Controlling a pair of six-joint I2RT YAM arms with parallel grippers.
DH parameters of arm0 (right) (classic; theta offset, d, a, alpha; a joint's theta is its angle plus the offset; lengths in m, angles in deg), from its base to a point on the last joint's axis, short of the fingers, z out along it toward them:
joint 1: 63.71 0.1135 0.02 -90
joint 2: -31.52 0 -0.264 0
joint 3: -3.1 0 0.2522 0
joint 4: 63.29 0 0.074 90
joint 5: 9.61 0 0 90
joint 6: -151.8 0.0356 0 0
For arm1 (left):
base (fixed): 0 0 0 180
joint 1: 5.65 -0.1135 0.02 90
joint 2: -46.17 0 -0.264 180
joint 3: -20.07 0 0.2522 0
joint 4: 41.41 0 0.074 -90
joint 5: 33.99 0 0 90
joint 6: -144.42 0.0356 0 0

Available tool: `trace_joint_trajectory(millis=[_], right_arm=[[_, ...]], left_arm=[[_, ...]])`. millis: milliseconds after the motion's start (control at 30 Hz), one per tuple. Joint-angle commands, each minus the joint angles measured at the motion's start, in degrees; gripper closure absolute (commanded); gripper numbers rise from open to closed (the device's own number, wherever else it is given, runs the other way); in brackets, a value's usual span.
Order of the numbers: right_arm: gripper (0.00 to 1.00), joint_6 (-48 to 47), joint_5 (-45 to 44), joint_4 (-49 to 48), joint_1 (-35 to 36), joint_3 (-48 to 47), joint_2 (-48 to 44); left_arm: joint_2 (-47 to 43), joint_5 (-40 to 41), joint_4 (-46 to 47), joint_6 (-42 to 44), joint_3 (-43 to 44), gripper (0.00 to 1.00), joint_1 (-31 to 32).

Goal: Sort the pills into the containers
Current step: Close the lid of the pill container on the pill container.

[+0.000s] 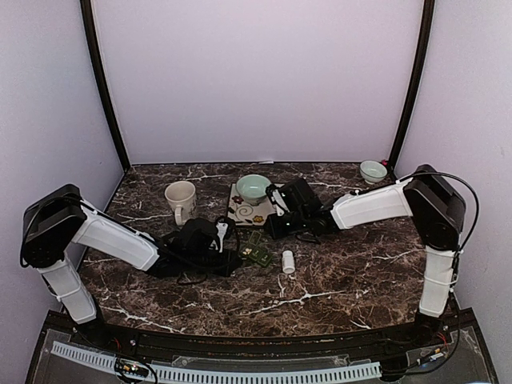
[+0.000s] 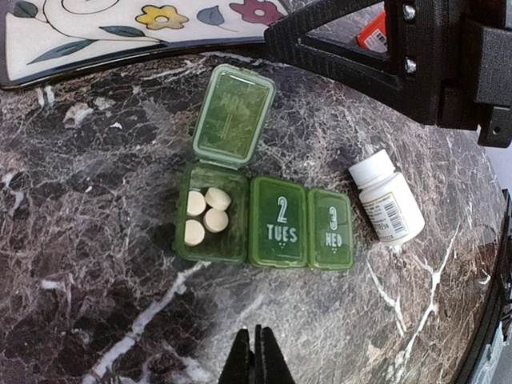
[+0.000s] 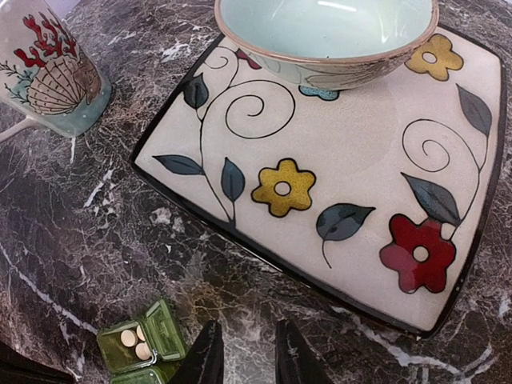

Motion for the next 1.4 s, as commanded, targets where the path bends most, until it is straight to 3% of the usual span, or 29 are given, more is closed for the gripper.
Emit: trace_joint_trajectory(millis=[0, 500, 1367], right_arm=[[0.76, -0.29, 1.31, -0.08, -0.68, -2.31, 1.38], [0.76, -1.04, 3.31, 0.92, -0.91, -3.16, 2.8], [0.76, -2.18, 8.12, 2.02, -0.51, -4.21, 3.45]], left_arm=[[1.26, -0.58, -1.68, 0.8, 2.02, 1.0, 0.27], [5.52, 0.73, -5.27, 1.84, 6.44, 1.0, 0.27], [7.4, 3.73, -6.12, 2.96, 6.9, 1.0, -0.73]])
